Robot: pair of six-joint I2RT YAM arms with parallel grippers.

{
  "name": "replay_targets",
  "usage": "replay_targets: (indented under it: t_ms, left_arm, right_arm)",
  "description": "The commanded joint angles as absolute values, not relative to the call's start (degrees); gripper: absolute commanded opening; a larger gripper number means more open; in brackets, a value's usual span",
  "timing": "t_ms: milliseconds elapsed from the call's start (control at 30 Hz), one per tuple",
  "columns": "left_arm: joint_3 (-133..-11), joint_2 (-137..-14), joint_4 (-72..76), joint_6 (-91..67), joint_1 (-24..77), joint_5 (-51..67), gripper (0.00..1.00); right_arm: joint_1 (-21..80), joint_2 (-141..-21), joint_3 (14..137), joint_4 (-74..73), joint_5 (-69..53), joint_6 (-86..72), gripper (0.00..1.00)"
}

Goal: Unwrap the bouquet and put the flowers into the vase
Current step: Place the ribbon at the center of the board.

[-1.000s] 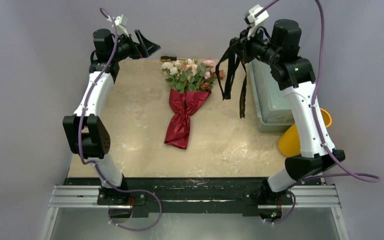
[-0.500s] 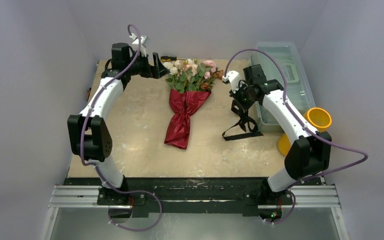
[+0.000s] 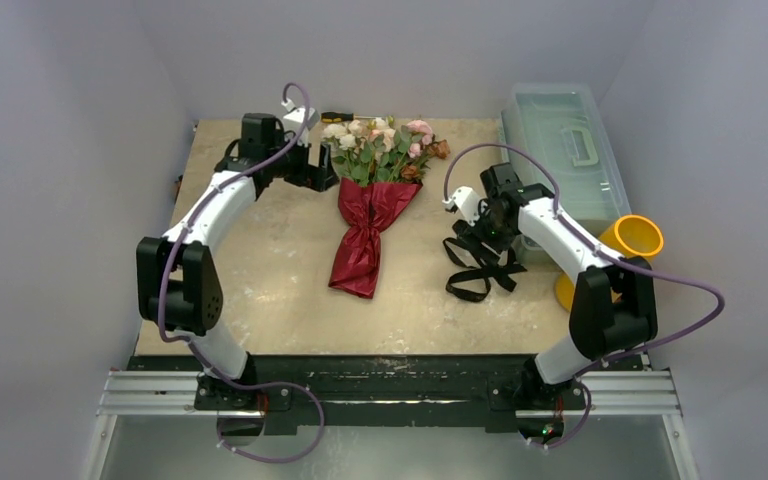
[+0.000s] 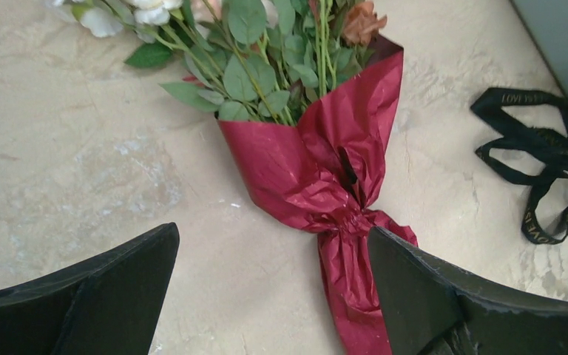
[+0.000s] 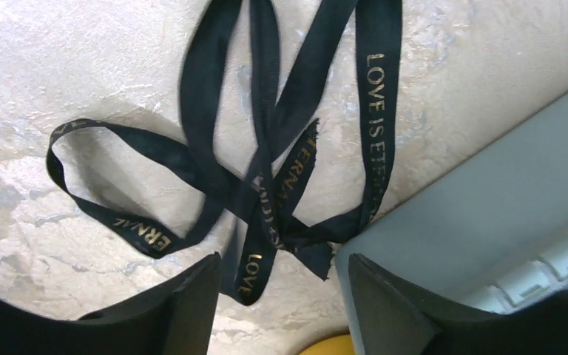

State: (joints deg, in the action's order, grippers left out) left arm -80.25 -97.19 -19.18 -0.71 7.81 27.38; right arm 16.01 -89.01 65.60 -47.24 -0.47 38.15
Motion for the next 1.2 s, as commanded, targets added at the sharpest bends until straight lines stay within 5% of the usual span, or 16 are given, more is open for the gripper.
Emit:
replay_targets:
  t_ms: [0, 300, 667, 1000, 1167]
  left_arm:
    - [-77.0, -94.5, -18.7, 3.0, 11.1, 22.6, 1.0]
    - [-69.1, -95.1, -11.0, -2.2, 18.5, 25.0, 1.0]
    - [-67.7, -97.8, -5.6, -7.7, 21.4, 22.1, 0.3]
    - [-74.3, -104.4, -4.4, -9.5, 21.6, 20.3, 0.23]
    - [-77.8, -107.7, -4.4, -10.9, 21.6, 20.2, 0.26]
  right_arm:
    - [16.4, -89.5, 72.2, -48.7, -2.6, 36.6, 0.7]
    - [17.3, -92.5, 82.9, -44.8, -22.5, 26.0, 0.72]
    - [20.4, -102.1, 88.2, -31.6, -32.6, 10.5, 0.67]
    - [23.5, -113.3, 95.4, -22.0, -32.3, 1.9, 0.62]
    - [23.6, -117.8, 99.3, -21.0, -29.7, 2.0, 0.48]
